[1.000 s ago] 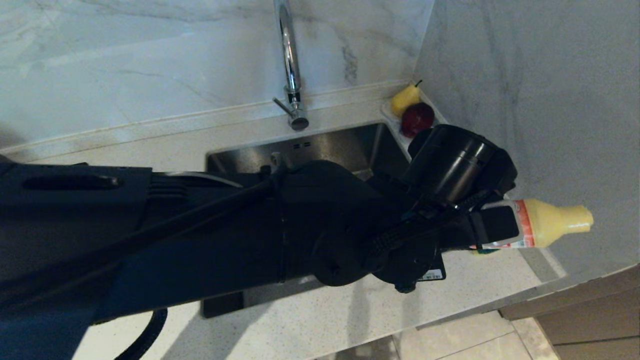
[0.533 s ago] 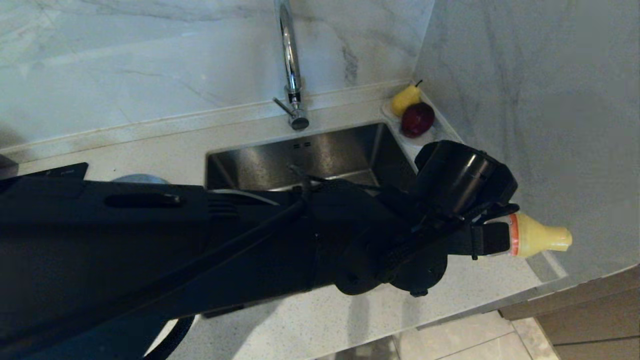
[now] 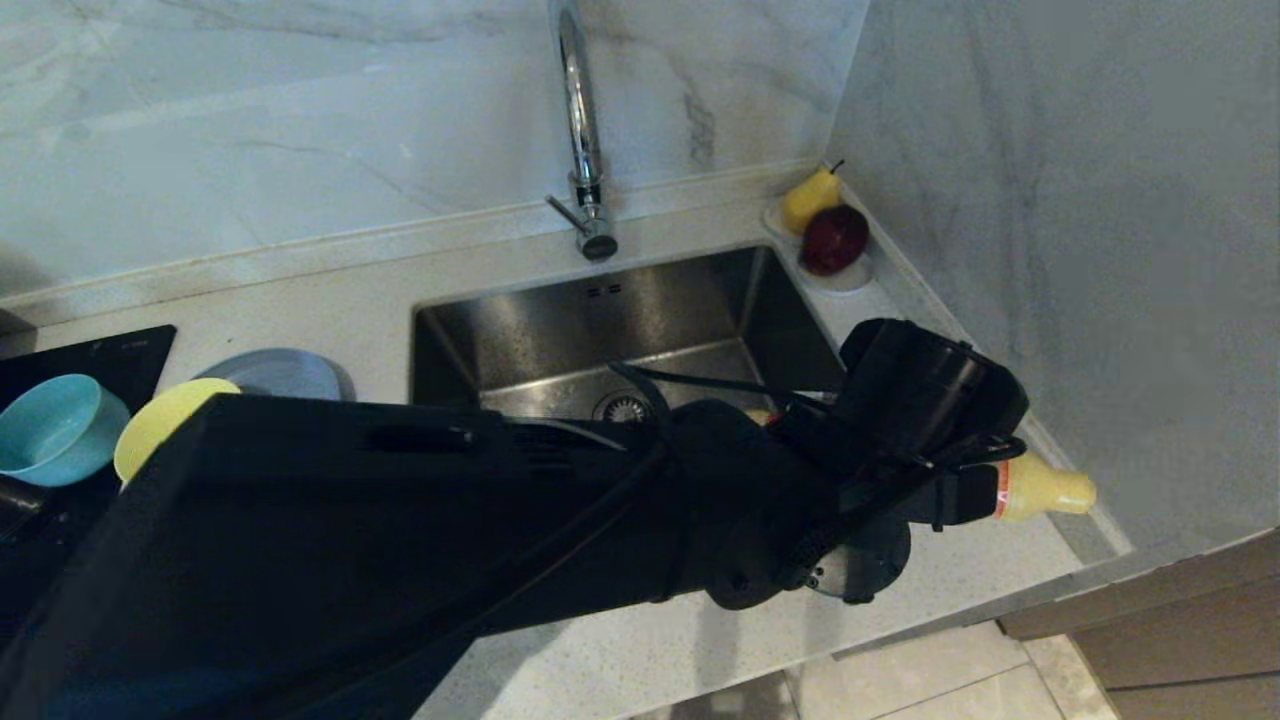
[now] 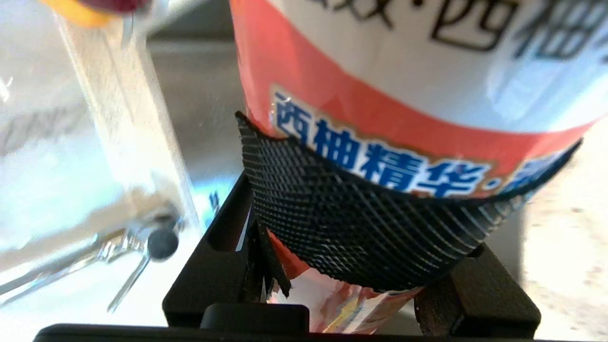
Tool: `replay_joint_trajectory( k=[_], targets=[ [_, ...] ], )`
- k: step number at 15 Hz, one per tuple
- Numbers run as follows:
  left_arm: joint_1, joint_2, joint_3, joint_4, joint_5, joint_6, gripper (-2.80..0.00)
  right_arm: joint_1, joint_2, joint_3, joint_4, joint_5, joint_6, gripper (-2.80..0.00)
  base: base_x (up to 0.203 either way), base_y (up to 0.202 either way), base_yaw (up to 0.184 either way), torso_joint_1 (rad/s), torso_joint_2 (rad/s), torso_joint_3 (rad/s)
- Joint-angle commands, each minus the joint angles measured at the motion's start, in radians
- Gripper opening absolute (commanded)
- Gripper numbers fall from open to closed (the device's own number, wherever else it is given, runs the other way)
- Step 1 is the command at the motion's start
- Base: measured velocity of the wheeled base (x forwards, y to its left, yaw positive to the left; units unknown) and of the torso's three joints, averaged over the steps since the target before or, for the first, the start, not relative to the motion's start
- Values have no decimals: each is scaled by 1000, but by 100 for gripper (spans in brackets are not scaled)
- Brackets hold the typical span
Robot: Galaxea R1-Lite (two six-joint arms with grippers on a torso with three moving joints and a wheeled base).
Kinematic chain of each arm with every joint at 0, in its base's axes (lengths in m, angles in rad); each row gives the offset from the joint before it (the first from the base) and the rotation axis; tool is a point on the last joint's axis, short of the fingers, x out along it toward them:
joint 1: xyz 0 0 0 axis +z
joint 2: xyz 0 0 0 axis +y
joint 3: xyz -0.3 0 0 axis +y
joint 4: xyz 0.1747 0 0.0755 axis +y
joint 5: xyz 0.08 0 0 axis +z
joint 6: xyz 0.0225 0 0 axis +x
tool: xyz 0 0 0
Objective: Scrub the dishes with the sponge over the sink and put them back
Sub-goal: Squeeze it onto the sponge
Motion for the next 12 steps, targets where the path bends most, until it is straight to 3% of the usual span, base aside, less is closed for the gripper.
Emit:
replay_joint_trajectory(
  k=[1, 4, 6, 10, 12],
  targets=[
    [0, 33, 0, -3, 55, 7, -280, 0, -2, 0, 0, 0, 0, -280, 0, 0, 0, 0, 0, 0],
    [1, 53, 0, -4, 83, 2, -280, 0, -2, 0, -1, 0, 0, -280, 0, 0, 0, 0, 0, 0],
    [1, 63, 0, -6, 158, -1, -280, 0, -2, 0, 0, 0, 0, -280, 0, 0, 0, 0, 0, 0],
    [1, 87, 0, -39, 177, -9, -280, 0, -2, 0, 0, 0, 0, -280, 0, 0, 0, 0, 0, 0],
    [1, 104, 0, -70, 218, -12, -280, 0, -2, 0, 0, 0, 0, -280, 0, 0, 0, 0, 0, 0]
  ],
)
